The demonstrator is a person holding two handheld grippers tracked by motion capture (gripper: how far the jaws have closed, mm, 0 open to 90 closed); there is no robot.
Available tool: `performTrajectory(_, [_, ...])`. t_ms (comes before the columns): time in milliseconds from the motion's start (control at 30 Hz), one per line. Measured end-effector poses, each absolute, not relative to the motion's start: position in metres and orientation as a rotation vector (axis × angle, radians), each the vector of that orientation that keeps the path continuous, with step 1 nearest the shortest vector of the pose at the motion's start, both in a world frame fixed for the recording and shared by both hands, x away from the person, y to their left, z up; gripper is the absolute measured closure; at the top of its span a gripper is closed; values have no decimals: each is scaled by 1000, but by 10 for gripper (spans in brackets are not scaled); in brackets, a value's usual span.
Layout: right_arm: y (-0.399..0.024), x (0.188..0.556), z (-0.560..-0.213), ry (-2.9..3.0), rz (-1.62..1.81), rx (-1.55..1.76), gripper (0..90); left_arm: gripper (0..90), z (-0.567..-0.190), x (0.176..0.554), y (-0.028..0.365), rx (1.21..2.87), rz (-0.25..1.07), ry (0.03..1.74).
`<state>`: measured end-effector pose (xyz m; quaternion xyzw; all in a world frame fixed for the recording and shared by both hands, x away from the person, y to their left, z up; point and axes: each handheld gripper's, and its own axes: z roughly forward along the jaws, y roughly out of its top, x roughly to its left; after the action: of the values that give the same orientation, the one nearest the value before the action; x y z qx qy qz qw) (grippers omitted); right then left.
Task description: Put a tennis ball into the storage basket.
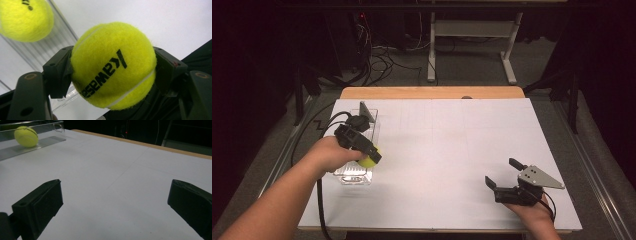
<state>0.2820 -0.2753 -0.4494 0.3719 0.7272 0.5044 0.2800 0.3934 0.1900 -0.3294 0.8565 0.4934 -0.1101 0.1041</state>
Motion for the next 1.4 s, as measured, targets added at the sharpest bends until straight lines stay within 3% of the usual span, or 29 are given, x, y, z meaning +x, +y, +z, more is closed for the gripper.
performTrajectory(867, [-276,282,-449,1940,1355,999,1,269,-330,394,240,2449,-296,1588])
performTrajectory(1400, [-275,281,-449,1940,1351,998,1,268,-342,394,247,2453,-294,1626])
